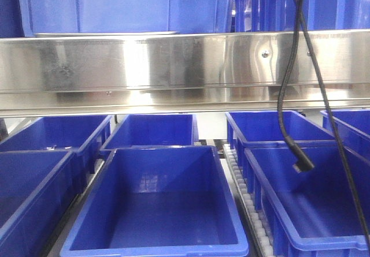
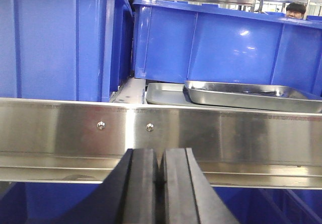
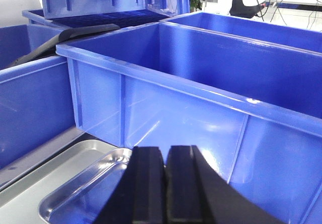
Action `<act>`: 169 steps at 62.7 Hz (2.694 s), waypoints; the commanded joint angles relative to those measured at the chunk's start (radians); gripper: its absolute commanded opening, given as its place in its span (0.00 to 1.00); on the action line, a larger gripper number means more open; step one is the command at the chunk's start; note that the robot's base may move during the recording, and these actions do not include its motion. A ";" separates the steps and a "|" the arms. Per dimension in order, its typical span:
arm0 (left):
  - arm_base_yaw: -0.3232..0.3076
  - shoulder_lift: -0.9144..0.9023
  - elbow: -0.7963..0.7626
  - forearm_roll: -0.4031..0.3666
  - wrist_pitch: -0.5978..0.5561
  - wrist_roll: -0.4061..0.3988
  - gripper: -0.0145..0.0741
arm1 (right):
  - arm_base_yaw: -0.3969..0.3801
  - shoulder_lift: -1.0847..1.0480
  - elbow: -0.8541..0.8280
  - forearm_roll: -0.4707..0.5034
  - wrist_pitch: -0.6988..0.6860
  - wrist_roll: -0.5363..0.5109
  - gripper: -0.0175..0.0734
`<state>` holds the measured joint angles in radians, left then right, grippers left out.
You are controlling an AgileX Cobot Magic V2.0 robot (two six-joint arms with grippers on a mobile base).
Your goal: Stack silver trays without gaps
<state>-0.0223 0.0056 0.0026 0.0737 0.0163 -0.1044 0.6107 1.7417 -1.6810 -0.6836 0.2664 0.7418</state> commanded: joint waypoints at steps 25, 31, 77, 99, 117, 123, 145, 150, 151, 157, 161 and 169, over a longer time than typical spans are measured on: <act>-0.008 -0.006 -0.003 -0.006 -0.016 -0.003 0.16 | 0.002 -0.009 -0.006 -0.013 -0.021 -0.009 0.11; -0.008 -0.006 -0.003 -0.006 -0.016 -0.003 0.16 | 0.002 -0.009 -0.006 -0.013 -0.021 -0.009 0.11; -0.008 -0.006 -0.003 -0.006 -0.016 -0.003 0.16 | 0.013 -0.072 0.061 -0.022 -0.016 -0.009 0.11; -0.008 -0.006 -0.003 -0.006 -0.016 -0.003 0.16 | 0.018 -0.467 0.483 -0.022 -0.016 -0.009 0.11; -0.008 -0.006 -0.003 -0.006 -0.016 -0.003 0.16 | -0.135 -0.805 0.885 -0.084 -0.200 -0.009 0.11; -0.008 -0.006 -0.003 -0.006 -0.016 -0.003 0.16 | -0.229 -0.925 1.010 -0.084 -0.311 -0.009 0.11; -0.008 -0.006 -0.003 -0.006 -0.016 -0.003 0.16 | -0.468 -1.398 1.408 -0.034 -0.346 -0.009 0.11; -0.008 -0.006 -0.003 -0.006 -0.016 -0.003 0.16 | -0.511 -1.500 1.488 -0.006 -0.346 -0.009 0.11; -0.008 -0.006 -0.003 -0.006 -0.016 -0.003 0.16 | -0.521 -1.524 1.508 -0.002 -0.346 -0.009 0.11; -0.008 -0.006 -0.003 -0.006 -0.016 -0.003 0.16 | -0.559 -1.637 1.601 0.000 -0.350 -0.009 0.11; -0.008 -0.006 -0.003 -0.006 -0.016 -0.003 0.16 | -0.579 -1.707 1.652 0.000 -0.363 -0.009 0.11; -0.008 -0.006 -0.003 -0.006 -0.016 -0.003 0.16 | -0.604 -1.742 1.681 0.002 -0.362 -0.009 0.11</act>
<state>-0.0223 0.0056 0.0026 0.0724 0.0182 -0.1044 0.0198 0.0135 -0.0069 -0.6897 -0.0788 0.7418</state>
